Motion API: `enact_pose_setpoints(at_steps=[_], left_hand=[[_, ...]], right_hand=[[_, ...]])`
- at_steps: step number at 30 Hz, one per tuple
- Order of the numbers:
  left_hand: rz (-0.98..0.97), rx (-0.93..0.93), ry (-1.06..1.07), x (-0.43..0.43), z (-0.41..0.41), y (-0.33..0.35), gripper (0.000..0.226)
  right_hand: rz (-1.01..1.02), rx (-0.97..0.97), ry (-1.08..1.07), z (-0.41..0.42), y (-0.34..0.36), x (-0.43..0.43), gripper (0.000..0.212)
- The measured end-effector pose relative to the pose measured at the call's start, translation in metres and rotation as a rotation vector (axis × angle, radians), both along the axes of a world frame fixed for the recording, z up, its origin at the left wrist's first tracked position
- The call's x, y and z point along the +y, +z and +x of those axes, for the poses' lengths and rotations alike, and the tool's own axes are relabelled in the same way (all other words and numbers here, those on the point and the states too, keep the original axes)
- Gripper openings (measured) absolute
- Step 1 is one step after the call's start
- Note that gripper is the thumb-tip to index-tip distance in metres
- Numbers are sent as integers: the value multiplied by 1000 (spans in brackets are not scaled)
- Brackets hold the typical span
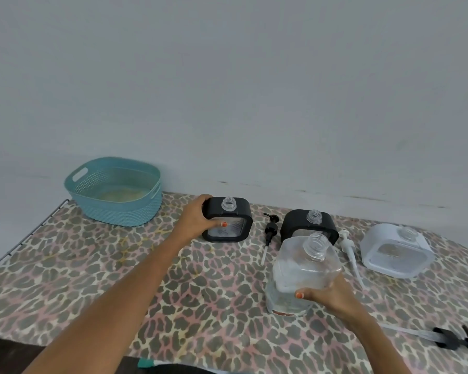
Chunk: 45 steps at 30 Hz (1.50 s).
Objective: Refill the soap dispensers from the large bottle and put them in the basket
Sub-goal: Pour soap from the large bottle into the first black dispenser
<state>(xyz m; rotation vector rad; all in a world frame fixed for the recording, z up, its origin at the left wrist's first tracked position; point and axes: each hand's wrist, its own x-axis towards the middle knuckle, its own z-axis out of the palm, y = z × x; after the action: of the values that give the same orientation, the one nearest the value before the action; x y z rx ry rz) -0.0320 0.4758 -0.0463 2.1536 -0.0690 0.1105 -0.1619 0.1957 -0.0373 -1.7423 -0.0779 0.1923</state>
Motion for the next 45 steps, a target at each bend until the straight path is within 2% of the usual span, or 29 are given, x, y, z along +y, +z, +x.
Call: enact_pose_setpoints(at_steps=[3,7,10,14,16,19,23,29,33,37,41,45], left_hand=[[-10,-35,20,-3,-7,11,65],[-67,-56,51,-5,-18,30,65],[-76,-75,44,-6,-28,43,62],[-80,-78,12,-7,-45,56,60],[-82,-76,-11,-9,-54,61,59],[-90,-75,-67,-13,-67,68,55],[-111,-58,-140,-21,-83,73,51],[-143,-25,-302,-39,-104,84,48],[-141,-2,-392,-50,-116,89,52],[-151,9,-435,-59,-122,88,44],[-169,18,-466,-62,-123,86,46],[-174,10,-489,-63,-123,85,59]], right_hand=[[-30,-36,-7,-1,2,1,73],[-41,-89,-45,-4,-1,2,91],[-25,-118,-97,-8,-5,5,95],[-52,-217,-167,-15,0,6,83],[-53,-270,-233,-19,9,5,85],[-76,-354,-281,-25,29,-2,73],[-161,-428,-359,-30,44,-20,84],[-372,-562,-450,-34,69,-48,59],[-490,-615,-443,-32,85,-58,66],[-556,-658,-393,-29,94,-64,62],[-617,-699,-323,-26,97,-62,61],[-658,-736,-238,-22,95,-62,64]])
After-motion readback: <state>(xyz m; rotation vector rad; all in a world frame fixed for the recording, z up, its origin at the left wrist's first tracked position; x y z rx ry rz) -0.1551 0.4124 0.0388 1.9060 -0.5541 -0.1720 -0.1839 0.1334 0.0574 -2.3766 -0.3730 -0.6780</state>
